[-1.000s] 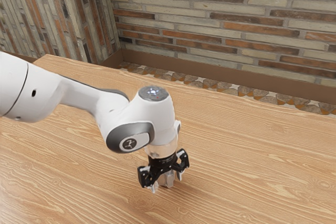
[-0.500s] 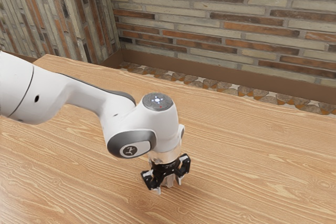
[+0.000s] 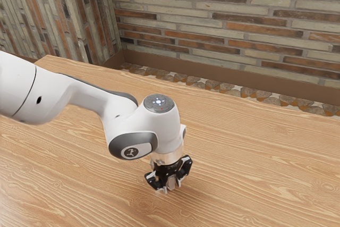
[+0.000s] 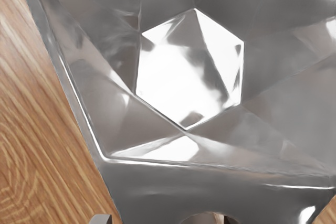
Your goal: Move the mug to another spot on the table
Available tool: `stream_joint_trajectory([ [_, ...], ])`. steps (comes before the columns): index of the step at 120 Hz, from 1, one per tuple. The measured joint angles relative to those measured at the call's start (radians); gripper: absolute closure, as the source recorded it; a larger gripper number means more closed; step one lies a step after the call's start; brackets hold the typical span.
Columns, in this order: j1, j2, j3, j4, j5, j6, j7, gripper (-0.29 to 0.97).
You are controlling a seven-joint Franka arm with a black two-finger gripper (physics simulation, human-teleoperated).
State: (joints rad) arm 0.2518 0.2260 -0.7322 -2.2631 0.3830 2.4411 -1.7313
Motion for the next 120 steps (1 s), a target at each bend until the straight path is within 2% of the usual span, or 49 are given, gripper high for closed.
stream_joint_trajectory([
  [44, 0.001, 0.005, 0.001, -0.003, 0.050, 0.001, -0.016, 0.56],
  [84, -0.001, -0.024, 0.001, -0.007, 0.166, 0.000, -0.045, 0.61],
  [102, -0.002, -0.033, 0.000, -0.007, 0.272, -0.008, -0.075, 0.62],
  [120, -0.004, -0.043, 0.000, -0.007, 0.342, -0.031, -0.105, 0.66],
])
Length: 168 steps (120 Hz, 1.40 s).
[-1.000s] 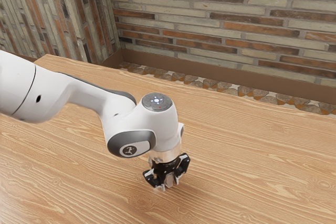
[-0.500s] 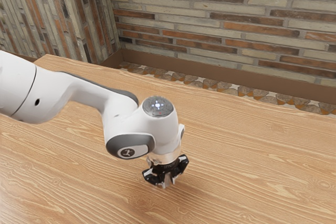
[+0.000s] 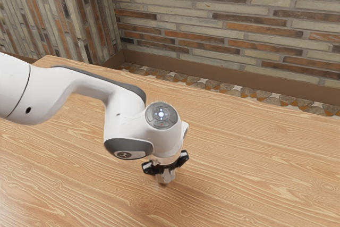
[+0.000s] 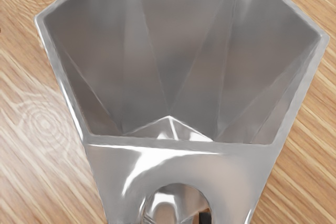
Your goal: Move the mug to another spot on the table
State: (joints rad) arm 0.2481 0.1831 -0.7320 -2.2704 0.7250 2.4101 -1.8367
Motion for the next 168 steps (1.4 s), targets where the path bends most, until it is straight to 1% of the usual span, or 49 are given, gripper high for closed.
stream_joint_trajectory([
  [21, -0.002, -0.020, -0.003, 0.002, 0.125, -0.044, -0.049, 0.70],
  [34, 0.009, -0.048, -0.005, 0.001, 0.166, -0.061, -0.075, 0.72],
  [53, 0.064, -0.071, -0.005, -0.012, 0.185, -0.078, -0.104, 0.74],
  [84, 0.139, -0.072, -0.006, -0.016, 0.214, -0.125, -0.135, 0.75],
  [119, 0.225, -0.048, -0.005, -0.012, 0.277, -0.154, -0.158, 0.75],
  [135, 0.245, -0.035, -0.005, -0.005, 0.294, -0.141, -0.166, 0.75],
  [151, 0.251, -0.004, -0.004, 0.006, 0.316, -0.134, -0.172, 0.75],
  [168, 0.256, 0.005, -0.002, 0.008, 0.333, -0.130, -0.178, 0.75],
])
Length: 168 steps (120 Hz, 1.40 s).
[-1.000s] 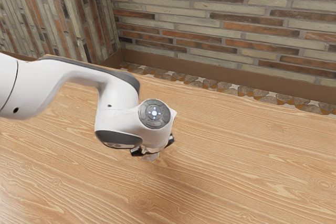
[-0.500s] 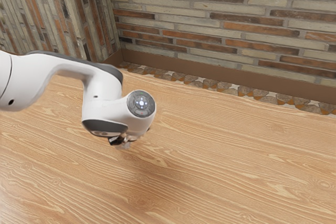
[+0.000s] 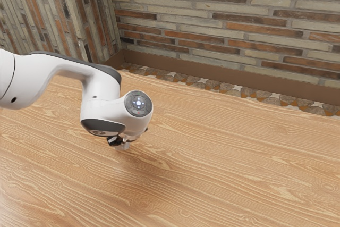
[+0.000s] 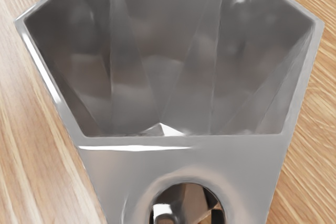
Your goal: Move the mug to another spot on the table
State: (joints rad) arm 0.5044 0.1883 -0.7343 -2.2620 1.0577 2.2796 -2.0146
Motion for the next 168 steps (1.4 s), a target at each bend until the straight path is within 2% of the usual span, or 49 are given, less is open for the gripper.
stream_joint_trajectory([
  [37, 0.032, 0.013, 0.001, -0.005, 0.027, 0.003, -0.016, 0.75],
  [63, 0.025, -0.029, -0.012, -0.057, 0.023, -0.003, -0.039, 0.75],
  [111, 0.023, -0.017, -0.015, -0.075, 0.020, 0.002, -0.079, 0.73],
  [124, 0.022, -0.016, -0.014, -0.080, 0.023, 0.005, -0.094, 0.68],
  [155, 0.021, -0.018, -0.013, -0.092, 0.035, 0.014, -0.159, 0.40],
  [168, 0.023, -0.020, -0.027, -0.103, 0.004, 0.014, -0.183, 0.28],
])
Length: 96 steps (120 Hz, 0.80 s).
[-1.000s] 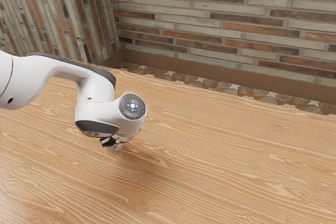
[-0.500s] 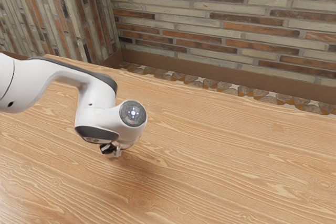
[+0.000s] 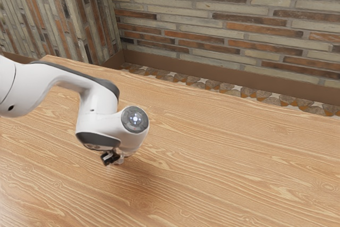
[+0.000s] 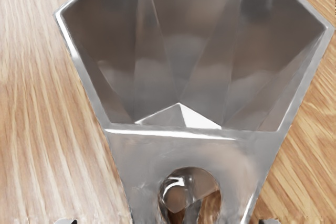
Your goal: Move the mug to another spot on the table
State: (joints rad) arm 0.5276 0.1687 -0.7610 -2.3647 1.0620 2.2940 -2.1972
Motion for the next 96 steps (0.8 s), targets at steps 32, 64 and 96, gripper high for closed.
stream_joint_trajectory([
  [32, 0.033, -0.028, -0.070, 0.058, -0.394, -0.005, 0.094, 0.08],
  [64, 0.559, -0.018, -0.680, 0.353, -0.737, -0.211, 0.569, 0.02],
  [96, 0.232, -0.054, -0.308, 0.836, -0.814, -0.576, 1.076, 0.01],
])
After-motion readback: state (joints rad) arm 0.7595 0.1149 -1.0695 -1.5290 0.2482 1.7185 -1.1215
